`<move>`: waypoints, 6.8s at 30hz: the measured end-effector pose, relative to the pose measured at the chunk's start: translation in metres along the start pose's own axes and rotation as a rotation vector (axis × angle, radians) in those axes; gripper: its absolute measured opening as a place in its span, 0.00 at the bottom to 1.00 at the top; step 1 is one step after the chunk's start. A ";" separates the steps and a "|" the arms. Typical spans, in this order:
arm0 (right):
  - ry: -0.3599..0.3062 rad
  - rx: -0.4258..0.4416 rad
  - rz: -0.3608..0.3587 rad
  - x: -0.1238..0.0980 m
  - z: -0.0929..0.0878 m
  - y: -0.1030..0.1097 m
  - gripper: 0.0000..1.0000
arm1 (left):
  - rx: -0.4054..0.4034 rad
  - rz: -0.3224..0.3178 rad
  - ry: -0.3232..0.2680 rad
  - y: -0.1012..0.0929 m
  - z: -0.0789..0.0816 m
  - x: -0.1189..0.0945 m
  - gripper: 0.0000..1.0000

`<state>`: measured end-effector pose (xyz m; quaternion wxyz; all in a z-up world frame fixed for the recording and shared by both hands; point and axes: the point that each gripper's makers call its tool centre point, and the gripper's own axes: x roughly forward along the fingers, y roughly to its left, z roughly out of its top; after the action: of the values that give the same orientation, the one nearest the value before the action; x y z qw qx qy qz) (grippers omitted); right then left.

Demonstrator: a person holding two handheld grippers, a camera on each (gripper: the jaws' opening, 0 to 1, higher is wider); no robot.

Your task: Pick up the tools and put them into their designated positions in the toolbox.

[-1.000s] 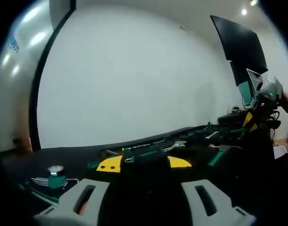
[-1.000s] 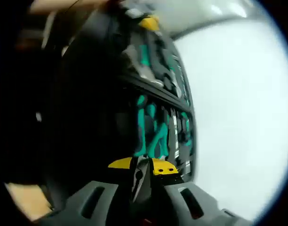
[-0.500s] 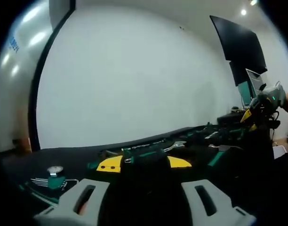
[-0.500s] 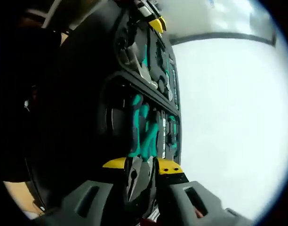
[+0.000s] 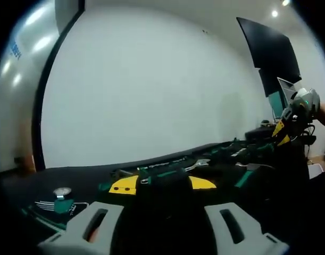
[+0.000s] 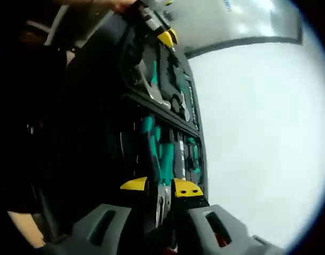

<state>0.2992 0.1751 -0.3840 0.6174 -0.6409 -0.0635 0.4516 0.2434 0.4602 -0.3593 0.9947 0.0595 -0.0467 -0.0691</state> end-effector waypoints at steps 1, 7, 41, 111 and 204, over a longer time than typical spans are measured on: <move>0.021 -0.032 0.009 0.003 -0.002 0.002 0.15 | 0.000 0.000 -0.001 -0.001 0.000 0.000 0.35; 0.044 -0.038 0.037 0.025 -0.004 0.009 0.12 | -0.006 -0.001 -0.006 0.002 0.000 0.000 0.35; -0.240 1.128 0.289 0.036 -0.027 -0.031 0.32 | -0.015 -0.011 -0.026 0.005 0.003 -0.003 0.35; -0.438 1.072 0.318 0.005 -0.034 -0.044 0.00 | 0.281 -0.384 0.328 -0.237 -0.001 0.096 0.00; -0.358 1.469 0.139 -0.016 -0.043 -0.028 0.00 | 0.245 -0.469 0.343 -0.269 0.022 0.075 0.00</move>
<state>0.3312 0.1401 -0.3599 0.8360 0.0154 0.1946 0.5128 0.2792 0.1824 -0.3651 0.9305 0.1987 0.1288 -0.2794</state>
